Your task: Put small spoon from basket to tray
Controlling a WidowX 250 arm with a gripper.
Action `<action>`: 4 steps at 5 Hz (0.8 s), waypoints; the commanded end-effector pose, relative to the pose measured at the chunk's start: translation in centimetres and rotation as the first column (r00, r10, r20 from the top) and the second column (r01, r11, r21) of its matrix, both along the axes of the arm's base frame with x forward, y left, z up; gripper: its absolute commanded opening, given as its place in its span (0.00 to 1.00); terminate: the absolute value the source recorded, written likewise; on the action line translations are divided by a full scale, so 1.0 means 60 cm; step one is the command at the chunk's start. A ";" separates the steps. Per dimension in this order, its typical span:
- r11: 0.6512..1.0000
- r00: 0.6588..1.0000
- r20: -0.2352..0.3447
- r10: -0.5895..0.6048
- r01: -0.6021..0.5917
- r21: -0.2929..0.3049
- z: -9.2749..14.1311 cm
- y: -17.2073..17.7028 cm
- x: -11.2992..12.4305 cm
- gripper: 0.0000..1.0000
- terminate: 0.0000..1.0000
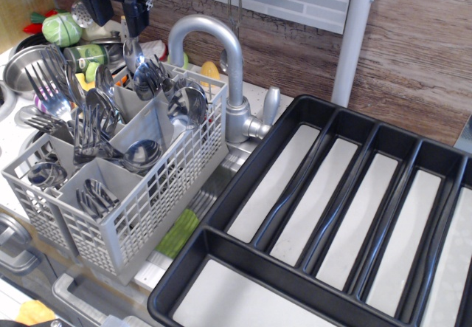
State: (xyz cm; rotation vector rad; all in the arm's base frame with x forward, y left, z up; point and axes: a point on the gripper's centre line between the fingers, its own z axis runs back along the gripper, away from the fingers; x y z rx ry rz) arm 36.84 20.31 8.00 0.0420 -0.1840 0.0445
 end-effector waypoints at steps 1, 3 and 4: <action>1.000 1.000 0.000 0.000 0.000 0.000 0.000 0.000 0.000 1.00 0.00; 0.999 1.000 0.031 0.001 0.001 -0.047 -0.027 0.032 0.016 1.00 0.00; 0.999 0.998 0.057 0.002 0.000 -0.042 -0.039 0.037 0.020 1.00 0.00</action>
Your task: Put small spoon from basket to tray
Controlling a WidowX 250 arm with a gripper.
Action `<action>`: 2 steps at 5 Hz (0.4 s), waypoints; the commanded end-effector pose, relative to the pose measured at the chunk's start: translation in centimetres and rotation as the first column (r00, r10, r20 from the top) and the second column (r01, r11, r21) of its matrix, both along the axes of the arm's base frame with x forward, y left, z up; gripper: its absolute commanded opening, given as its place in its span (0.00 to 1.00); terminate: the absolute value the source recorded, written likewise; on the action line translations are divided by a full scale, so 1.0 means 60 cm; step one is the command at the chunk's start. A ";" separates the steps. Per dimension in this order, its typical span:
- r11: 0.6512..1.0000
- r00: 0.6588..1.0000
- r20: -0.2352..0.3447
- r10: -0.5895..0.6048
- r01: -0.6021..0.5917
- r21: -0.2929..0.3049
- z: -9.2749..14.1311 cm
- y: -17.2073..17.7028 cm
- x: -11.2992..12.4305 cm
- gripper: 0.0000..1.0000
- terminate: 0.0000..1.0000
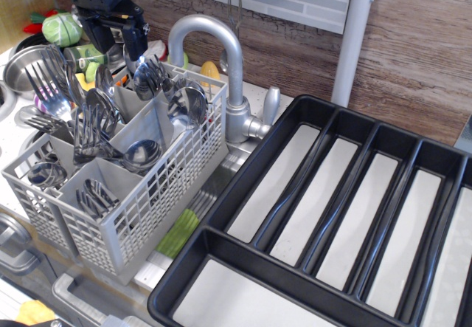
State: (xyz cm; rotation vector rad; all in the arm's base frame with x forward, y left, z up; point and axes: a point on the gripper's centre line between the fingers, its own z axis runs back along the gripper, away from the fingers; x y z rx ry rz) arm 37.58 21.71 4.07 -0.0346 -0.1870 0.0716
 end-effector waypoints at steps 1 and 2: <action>1.000 0.995 0.096 0.015 -0.016 0.015 0.011 0.017 0.012 1.00 0.00; 0.999 0.993 0.114 0.042 -0.042 0.001 0.001 0.015 0.018 0.00 0.00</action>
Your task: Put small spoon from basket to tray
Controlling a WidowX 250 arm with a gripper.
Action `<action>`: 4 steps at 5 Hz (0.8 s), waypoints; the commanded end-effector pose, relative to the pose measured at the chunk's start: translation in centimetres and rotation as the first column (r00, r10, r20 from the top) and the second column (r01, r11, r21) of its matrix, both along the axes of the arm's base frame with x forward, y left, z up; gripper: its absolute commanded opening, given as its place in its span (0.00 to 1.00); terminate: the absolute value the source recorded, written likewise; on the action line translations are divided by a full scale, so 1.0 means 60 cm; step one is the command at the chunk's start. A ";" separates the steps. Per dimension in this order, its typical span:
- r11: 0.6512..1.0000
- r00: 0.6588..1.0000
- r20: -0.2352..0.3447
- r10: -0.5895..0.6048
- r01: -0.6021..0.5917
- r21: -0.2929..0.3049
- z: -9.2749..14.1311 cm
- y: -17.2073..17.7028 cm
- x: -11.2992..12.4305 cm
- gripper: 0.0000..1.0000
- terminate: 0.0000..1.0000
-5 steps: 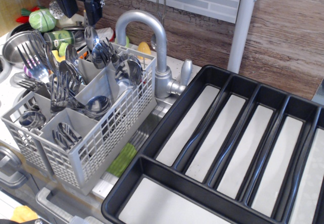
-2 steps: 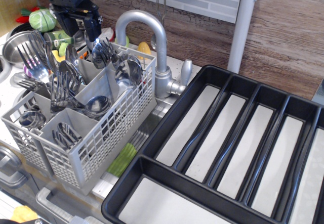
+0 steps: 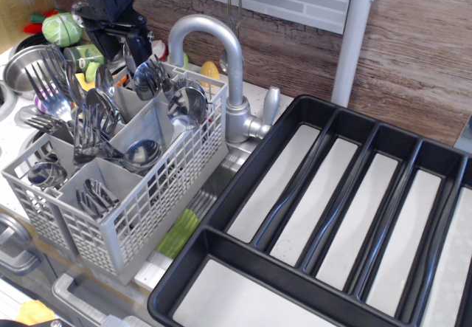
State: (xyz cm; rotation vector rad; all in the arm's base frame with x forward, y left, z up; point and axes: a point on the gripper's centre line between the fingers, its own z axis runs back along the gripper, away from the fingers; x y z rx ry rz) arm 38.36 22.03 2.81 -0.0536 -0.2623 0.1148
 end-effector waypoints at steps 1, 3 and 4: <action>0.999 0.999 0.045 0.026 -0.027 0.022 0.018 0.001 0.004 0.00 0.00; 0.997 0.997 0.036 0.064 -0.066 0.045 0.034 -0.021 -0.003 0.00 0.00; 0.991 0.995 -0.001 0.095 -0.095 0.090 0.075 -0.045 -0.002 0.00 0.00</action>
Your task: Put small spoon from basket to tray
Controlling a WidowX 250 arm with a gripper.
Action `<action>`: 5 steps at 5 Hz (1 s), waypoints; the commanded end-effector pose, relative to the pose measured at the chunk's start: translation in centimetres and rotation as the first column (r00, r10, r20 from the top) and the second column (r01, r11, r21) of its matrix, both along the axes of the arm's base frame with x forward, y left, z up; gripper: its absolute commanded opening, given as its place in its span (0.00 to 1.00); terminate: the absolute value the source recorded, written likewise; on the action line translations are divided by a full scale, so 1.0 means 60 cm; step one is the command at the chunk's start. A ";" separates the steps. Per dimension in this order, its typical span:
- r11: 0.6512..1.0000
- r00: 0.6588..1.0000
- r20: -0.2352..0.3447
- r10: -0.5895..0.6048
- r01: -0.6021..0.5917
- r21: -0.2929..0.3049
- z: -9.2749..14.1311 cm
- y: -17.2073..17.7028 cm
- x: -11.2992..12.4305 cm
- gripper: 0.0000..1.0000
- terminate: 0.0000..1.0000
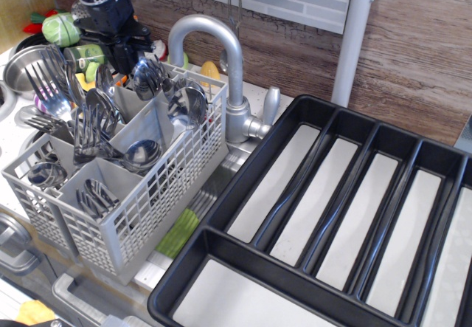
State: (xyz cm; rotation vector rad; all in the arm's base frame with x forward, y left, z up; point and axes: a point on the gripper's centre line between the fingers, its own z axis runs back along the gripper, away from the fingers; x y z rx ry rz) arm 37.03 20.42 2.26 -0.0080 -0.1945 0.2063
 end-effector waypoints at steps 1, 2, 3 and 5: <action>0.991 0.999 0.033 0.031 -0.035 0.127 0.133 -0.037 0.010 0.00 0.00; 0.987 0.998 -0.010 0.066 -0.064 0.149 0.198 -0.053 -0.006 0.00 0.00; 0.978 0.994 -0.052 0.097 -0.085 0.191 0.254 -0.080 -0.023 0.00 0.00; 0.955 0.987 -0.102 0.122 -0.089 0.282 0.334 -0.149 -0.034 0.00 0.00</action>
